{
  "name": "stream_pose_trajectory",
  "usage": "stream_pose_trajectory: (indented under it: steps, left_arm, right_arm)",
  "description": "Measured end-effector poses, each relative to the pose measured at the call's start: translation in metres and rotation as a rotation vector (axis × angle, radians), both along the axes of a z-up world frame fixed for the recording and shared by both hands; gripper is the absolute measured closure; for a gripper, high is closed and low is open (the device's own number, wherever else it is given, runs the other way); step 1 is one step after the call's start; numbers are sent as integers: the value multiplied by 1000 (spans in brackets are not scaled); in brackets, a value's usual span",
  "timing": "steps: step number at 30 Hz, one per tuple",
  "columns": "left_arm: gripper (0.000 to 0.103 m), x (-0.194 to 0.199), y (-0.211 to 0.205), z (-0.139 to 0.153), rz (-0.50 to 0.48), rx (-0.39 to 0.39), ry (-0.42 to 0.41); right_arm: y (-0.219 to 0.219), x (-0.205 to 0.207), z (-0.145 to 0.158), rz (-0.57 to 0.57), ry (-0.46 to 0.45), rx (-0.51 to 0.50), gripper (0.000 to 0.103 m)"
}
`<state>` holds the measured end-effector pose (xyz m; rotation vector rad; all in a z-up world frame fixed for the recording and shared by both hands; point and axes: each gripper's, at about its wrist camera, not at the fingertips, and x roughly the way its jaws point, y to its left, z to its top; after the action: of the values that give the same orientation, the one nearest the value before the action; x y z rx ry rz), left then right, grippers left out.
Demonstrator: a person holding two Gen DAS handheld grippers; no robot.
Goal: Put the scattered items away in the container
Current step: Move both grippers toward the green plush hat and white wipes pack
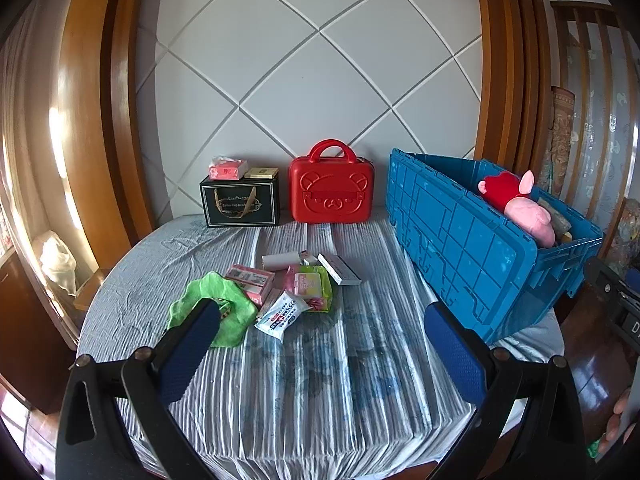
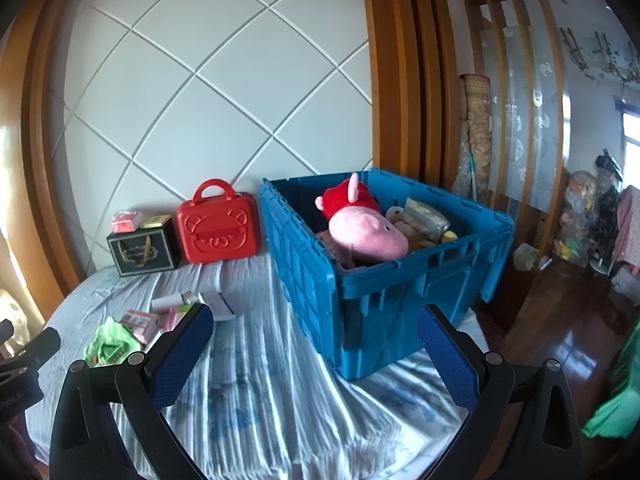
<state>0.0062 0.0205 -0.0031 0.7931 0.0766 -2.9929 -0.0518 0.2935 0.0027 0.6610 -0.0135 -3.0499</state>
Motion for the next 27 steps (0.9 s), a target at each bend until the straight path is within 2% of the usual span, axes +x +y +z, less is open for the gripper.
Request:
stream_pose_trajectory:
  steps: [9, 13, 18, 21, 25, 27]
  left_arm:
    - [0, -10, 17, -11, 37, -18, -40]
    - [0, -17, 25, -17, 44, -2, -61]
    - [0, -26, 27, -36, 67, 11, -106]
    - [0, -24, 17, -55, 75, 27, -119]
    - [0, -29, -19, -78, 164, 12, -166]
    - [0, -35, -49, -87, 225, 10, -176]
  right_arm:
    - [11, -18, -10, 29, -17, 2, 0]
    - [17, -28, -16, 46, -28, 3, 0]
    - [16, -41, -27, 113, -40, -13, 0]
    - [2, -54, -41, 190, -44, -22, 0]
    - [-35, -75, -60, 305, -124, -40, 0]
    - [-59, -79, -64, 365, -126, -11, 0]
